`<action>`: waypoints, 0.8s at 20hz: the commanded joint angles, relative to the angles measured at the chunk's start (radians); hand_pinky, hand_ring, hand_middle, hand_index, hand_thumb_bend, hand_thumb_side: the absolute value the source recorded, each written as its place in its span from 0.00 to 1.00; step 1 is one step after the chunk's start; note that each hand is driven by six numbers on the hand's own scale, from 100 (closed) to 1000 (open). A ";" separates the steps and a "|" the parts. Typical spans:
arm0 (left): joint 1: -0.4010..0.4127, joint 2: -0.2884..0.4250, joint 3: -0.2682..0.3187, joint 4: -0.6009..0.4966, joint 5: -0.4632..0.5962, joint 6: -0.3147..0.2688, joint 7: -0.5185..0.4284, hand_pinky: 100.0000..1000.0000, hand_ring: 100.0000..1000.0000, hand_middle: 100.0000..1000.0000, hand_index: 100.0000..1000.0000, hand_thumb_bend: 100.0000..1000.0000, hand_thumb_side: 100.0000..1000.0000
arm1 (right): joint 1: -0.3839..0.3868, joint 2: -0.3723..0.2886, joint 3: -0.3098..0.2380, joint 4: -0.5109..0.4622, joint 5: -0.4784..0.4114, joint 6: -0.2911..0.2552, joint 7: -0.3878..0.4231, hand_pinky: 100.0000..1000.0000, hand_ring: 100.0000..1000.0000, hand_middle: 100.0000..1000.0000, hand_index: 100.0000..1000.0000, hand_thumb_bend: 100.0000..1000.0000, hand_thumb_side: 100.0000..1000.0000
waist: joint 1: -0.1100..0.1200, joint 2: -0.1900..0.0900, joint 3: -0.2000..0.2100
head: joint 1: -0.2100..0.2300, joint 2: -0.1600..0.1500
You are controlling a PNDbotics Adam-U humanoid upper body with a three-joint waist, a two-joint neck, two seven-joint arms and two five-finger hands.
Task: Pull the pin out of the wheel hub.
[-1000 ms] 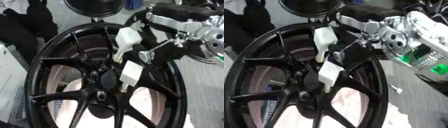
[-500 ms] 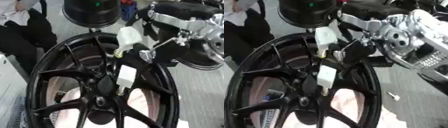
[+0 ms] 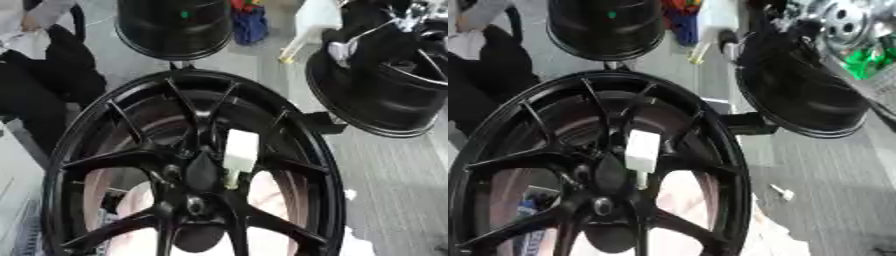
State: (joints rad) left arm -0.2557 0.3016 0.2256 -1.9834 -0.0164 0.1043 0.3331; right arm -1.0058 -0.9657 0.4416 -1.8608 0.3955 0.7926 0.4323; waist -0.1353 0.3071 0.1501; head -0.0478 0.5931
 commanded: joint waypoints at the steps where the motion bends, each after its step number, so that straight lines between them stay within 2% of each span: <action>1: -0.010 0.014 0.009 -0.017 0.002 0.000 0.002 0.62 0.47 0.50 0.68 0.06 0.30 | 0.064 -0.134 -0.103 -0.022 -0.038 0.028 -0.040 0.86 0.57 0.11 0.30 0.02 0.00 | 0.013 -0.022 -0.008 | 0.007 0.010; 3: -0.011 0.017 0.011 -0.017 0.001 0.000 0.005 0.62 0.47 0.50 0.68 0.06 0.30 | 0.170 -0.216 -0.170 -0.056 -0.076 0.044 -0.080 0.86 0.57 0.12 0.30 0.02 0.00 | 0.014 -0.019 -0.014 | 0.015 0.016; 5: -0.014 0.019 0.014 -0.017 -0.001 -0.001 0.008 0.62 0.47 0.50 0.68 0.06 0.30 | 0.317 -0.298 -0.260 -0.090 -0.127 0.068 -0.139 0.86 0.57 0.12 0.31 0.03 0.00 | 0.016 -0.014 -0.023 | 0.024 0.021; 8: -0.015 0.021 0.019 -0.017 -0.004 -0.003 0.014 0.62 0.47 0.50 0.68 0.06 0.30 | 0.541 -0.361 -0.409 -0.115 -0.212 0.093 -0.270 0.82 0.56 0.11 0.30 0.00 0.00 | 0.021 -0.006 -0.041 | 0.040 0.026; 11: -0.010 0.025 0.031 -0.017 -0.009 -0.004 0.029 0.62 0.47 0.50 0.68 0.05 0.30 | 0.740 -0.327 -0.548 -0.091 -0.277 0.103 -0.423 0.79 0.56 0.10 0.30 0.00 0.00 | 0.028 0.002 -0.068 | 0.069 0.031; 12: -0.008 0.025 0.033 -0.017 -0.011 -0.004 0.032 0.62 0.47 0.50 0.68 0.12 0.23 | 0.796 -0.308 -0.586 -0.084 -0.294 0.099 -0.474 0.79 0.56 0.11 0.31 0.00 0.00 | 0.029 0.004 -0.073 | 0.076 0.033; 13: -0.007 0.025 0.035 -0.017 -0.012 -0.004 0.035 0.62 0.47 0.50 0.68 0.05 0.30 | 0.849 -0.281 -0.619 -0.072 -0.310 0.100 -0.521 0.79 0.56 0.12 0.32 0.00 0.00 | 0.031 0.006 -0.078 | 0.086 0.034; 15: -0.006 0.026 0.037 -0.017 -0.014 -0.004 0.040 0.62 0.47 0.50 0.68 0.05 0.30 | 0.945 -0.229 -0.669 -0.044 -0.324 0.099 -0.599 0.81 0.59 0.17 0.37 0.00 0.00 | 0.033 0.010 -0.084 | 0.100 0.033; 16: -0.007 0.026 0.037 -0.017 -0.015 -0.005 0.040 0.62 0.47 0.50 0.68 0.05 0.30 | 0.978 -0.207 -0.686 -0.029 -0.323 0.101 -0.627 0.82 0.62 0.26 0.46 0.00 0.00 | 0.034 0.012 -0.085 | 0.105 0.031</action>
State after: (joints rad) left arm -0.2563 0.3035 0.2521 -1.9834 -0.0271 0.1013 0.3672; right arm -0.0283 -1.1690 -0.1950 -1.9038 0.0841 0.8932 -0.1489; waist -0.1044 0.3355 0.0673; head 0.0478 0.6239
